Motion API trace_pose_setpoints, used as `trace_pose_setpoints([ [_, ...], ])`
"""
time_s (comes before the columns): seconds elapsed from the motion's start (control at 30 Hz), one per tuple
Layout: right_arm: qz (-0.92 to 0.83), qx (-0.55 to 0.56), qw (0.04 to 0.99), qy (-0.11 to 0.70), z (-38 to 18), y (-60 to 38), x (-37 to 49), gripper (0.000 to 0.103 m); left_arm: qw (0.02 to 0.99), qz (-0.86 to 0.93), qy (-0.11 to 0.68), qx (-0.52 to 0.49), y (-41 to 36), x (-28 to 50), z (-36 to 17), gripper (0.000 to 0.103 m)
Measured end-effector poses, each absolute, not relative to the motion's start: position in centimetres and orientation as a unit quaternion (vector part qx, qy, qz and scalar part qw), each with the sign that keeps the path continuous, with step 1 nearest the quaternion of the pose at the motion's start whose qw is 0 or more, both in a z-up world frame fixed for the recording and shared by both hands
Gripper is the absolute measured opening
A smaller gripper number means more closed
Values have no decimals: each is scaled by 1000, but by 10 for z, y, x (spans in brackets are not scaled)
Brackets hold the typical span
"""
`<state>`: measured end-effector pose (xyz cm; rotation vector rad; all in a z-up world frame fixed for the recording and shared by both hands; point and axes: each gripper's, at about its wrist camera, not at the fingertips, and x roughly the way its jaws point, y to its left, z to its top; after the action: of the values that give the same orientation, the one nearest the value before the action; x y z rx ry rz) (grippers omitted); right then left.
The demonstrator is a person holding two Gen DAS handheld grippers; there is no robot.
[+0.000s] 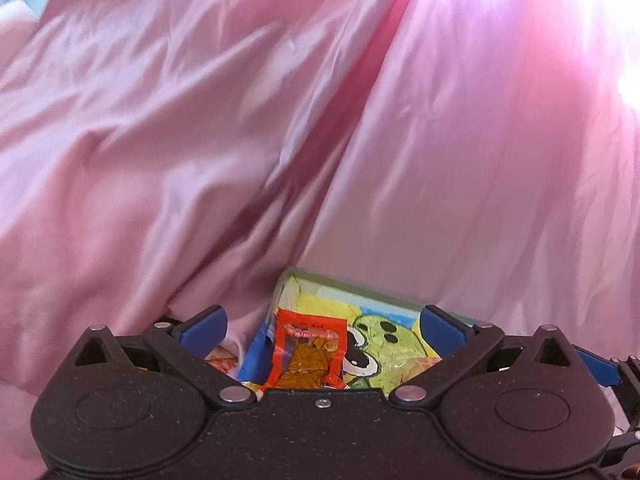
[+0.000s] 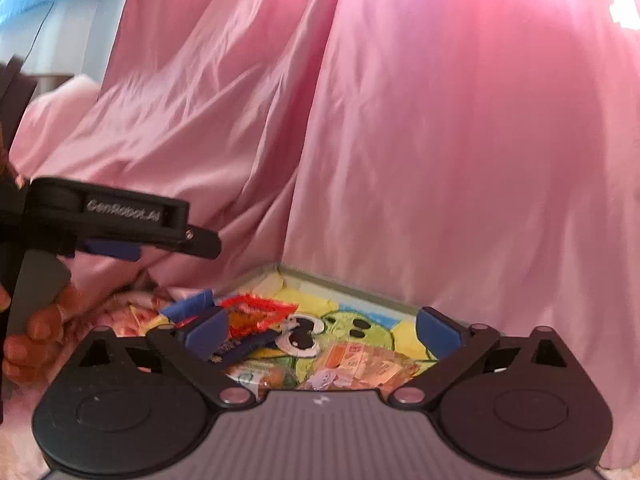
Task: Organize snacks
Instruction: 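Carry the red pack and cookie pack into the grey box and release, then withdraw both tools from the box back over the snack pile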
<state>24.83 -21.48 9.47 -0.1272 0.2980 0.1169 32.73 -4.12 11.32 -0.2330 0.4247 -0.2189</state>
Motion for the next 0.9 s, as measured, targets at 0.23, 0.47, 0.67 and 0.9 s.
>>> trace_pose_setpoints([
  [0.23, 48, -26, 991, 118, 104, -215, 207, 103, 976, -106, 167, -93, -36, 274, 125, 102],
  [0.47, 41, -23, 995, 94, 104, -211, 164, 103, 984, -88, 132, -87, -25, 221, 124, 102],
  [0.67, 41, -32, 995, 83, 97, -201, 130, 103, 984, -78, 139, -79, -11, 184, 108, 102],
  [0.9, 44, -65, 992, 95, 77, -187, 96, 103, 982, -70, 163, -59, 9, 141, 75, 102],
])
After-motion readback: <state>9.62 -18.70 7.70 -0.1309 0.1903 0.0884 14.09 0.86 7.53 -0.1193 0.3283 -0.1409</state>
